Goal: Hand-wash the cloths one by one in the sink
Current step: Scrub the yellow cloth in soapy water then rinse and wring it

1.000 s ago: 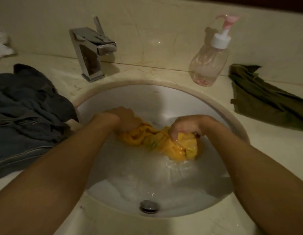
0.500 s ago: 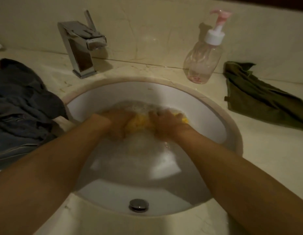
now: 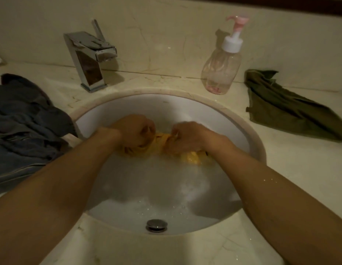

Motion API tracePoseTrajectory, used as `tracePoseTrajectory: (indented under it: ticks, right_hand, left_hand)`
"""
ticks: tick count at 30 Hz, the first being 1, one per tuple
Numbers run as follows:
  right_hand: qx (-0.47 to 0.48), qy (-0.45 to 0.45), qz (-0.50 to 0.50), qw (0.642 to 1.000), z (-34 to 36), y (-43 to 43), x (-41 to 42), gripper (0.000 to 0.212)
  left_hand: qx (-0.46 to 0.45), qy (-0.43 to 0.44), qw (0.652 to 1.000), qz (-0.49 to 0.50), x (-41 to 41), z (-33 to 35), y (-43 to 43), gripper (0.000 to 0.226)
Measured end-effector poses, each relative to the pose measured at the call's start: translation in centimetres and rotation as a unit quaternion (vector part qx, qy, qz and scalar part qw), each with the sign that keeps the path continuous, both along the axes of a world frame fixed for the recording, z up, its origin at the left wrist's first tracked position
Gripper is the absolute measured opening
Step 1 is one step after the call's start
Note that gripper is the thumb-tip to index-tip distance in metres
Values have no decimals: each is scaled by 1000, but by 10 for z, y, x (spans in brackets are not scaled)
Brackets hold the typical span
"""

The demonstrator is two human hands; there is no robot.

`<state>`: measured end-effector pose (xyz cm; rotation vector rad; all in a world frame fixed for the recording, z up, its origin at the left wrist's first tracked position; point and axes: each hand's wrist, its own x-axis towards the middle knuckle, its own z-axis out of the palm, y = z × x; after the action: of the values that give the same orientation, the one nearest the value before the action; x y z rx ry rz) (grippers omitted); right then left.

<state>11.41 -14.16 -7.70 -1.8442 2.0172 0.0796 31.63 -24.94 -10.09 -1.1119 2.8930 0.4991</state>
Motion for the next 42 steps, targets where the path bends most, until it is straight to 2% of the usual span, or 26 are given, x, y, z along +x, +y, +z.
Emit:
tracePoseTrajectory:
  ticks: [1,3,5,6,8,9,11,14,15,16,18,20,21,23,25,26,27,28,29,32,33,34,36,38,40,42]
  right_hand:
    - [61,39,38,997,-5,0,5,77]
    - [121,124,74,982,-13,-1,7,96]
    - [106,154,48,981,-17,-2,3,81]
    - [84,154,33,984,-19,-3,2,70]
    - [48,103,-19,993,-20,-6,3,56]
    - [35,63,-37,997,-17,-7,5,48]
    - [39,-47,-48,997,-13,-6,-1,18]
    - [112,-139,-76,981,-9,-3,-15,19]
    - [120,-133,-96,979,-8,-2,-17,15]
    - [104,-101,-105,984,-8,-5,-22,27]
    - [6,6,-88,996,-8,-6,-28,54]
    - [-104,-4,-82,991,-5,-6,-28,54]
    - [-119,-39,-73,989,-3,-7,-28,53]
    - [-31,-53,-24,998,-3,-5,-25,61]
    - [104,-19,22,994,-9,-3,-20,79]
    - [140,-4,26,990,-12,-3,-19,88]
    - [146,6,16,989,-16,-4,-20,94]
    - [127,21,1,992,-18,-6,-19,95]
    - [103,34,-11,994,-20,-8,-18,90]
    - [80,1,-48,996,-20,-14,-18,49]
    - [103,-46,-64,992,-18,-13,-20,42]
    - [146,-100,-76,981,-16,-12,-22,42]
    - [231,-169,-85,954,-14,-9,-26,62]
    - [242,-159,-74,954,-10,-9,-29,81]
    - [142,-111,-63,982,-8,-12,-34,75]
    - [-29,-33,-66,997,-6,-15,-43,69]
  left_hand:
    - [29,-19,999,-6,-2,-1,2,39]
    - [69,-64,996,-7,-3,-4,5,74]
    - [32,-157,987,-16,-3,-10,7,104]
    - [11,-191,982,-12,-3,-12,9,108]
    - [13,-183,983,5,-4,-11,12,95]
    - [31,-141,989,12,-5,-7,14,75]
    - [76,-57,995,39,-6,-1,19,38]
    - [106,-48,991,71,-4,9,18,26]
    - [90,-60,991,79,-2,10,16,22]
    - [68,-64,991,91,0,9,13,23]
    - [-14,-39,993,109,4,4,8,39]
    - [-80,30,991,102,3,3,8,41]
    - [-95,55,990,86,1,2,9,36]
    - [-31,44,997,49,-3,3,11,36]
    - [83,-84,993,7,-7,2,17,73]
    - [94,-163,982,-15,-7,1,18,90]
    - [81,-213,973,-32,-6,-1,19,98]
    - [68,-231,970,-32,-5,-3,17,94]
    - [63,-214,975,-19,-5,-3,16,79]
    - [95,-102,989,46,-8,0,16,25]
    - [118,-87,988,57,-10,1,18,21]
    - [140,-92,984,64,-11,0,18,27]
    - [153,-127,978,70,-12,-2,17,42]
    - [131,-122,981,81,-9,-2,15,53]
    - [44,-64,990,114,-6,-1,12,63]
    - [-77,20,988,128,-3,-5,10,61]
